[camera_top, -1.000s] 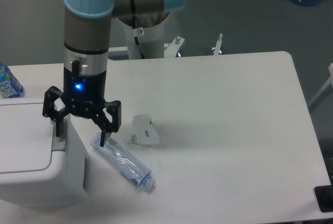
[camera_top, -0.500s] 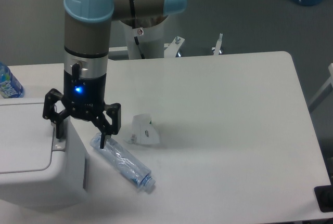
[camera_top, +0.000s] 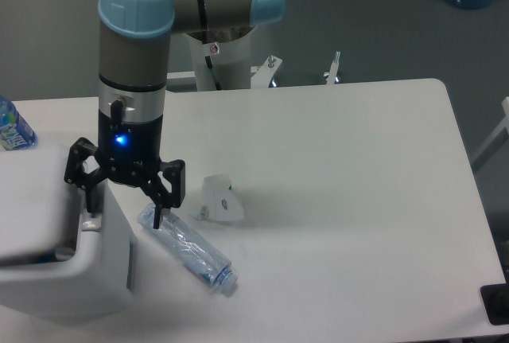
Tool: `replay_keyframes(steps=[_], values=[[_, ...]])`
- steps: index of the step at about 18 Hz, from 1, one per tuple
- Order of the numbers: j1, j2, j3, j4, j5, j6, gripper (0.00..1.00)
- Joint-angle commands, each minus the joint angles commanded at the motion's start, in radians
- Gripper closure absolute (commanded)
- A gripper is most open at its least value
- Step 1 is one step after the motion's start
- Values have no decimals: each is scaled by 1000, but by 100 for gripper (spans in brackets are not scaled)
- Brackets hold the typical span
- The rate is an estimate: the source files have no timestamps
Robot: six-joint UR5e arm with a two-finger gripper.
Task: Open the trash can
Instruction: 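Push the lid edge down with the gripper to tilt the lid open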
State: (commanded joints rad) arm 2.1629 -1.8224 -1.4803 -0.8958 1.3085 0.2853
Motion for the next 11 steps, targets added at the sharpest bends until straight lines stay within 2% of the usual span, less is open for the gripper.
replay_keyframes(steps=[4, 11], values=[[0, 3, 15, 0, 0, 2, 0], [38, -2, 112, 9, 5, 15, 0]])
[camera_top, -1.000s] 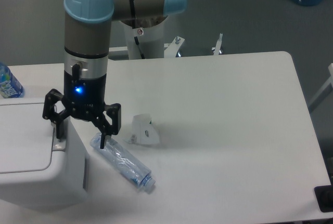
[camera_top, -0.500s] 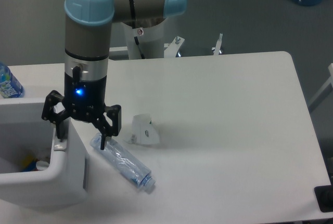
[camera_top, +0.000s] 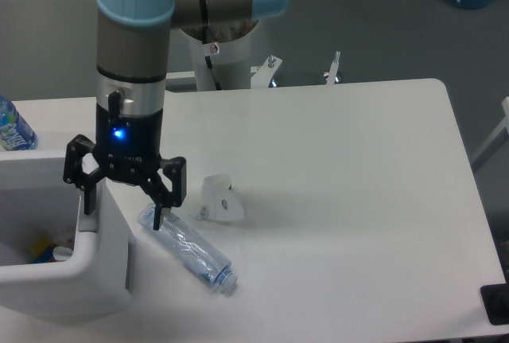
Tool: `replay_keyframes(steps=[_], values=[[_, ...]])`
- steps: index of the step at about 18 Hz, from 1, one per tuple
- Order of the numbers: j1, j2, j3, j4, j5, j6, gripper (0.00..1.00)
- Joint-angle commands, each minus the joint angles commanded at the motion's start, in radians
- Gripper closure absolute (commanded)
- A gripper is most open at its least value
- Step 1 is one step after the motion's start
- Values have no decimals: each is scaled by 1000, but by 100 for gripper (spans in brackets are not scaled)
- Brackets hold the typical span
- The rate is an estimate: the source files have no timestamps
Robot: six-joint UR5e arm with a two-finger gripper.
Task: Open the trash can
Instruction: 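Push the lid edge down with the gripper to tilt the lid open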
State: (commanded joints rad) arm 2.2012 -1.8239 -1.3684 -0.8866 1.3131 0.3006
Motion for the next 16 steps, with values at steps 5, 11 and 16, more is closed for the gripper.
replay_keyframes(steps=[5, 11, 16], values=[[80, 12, 14, -12, 2, 72, 0], [114, 17, 6, -73, 123, 245, 0], [127, 15, 0, -110, 186, 345, 0]])
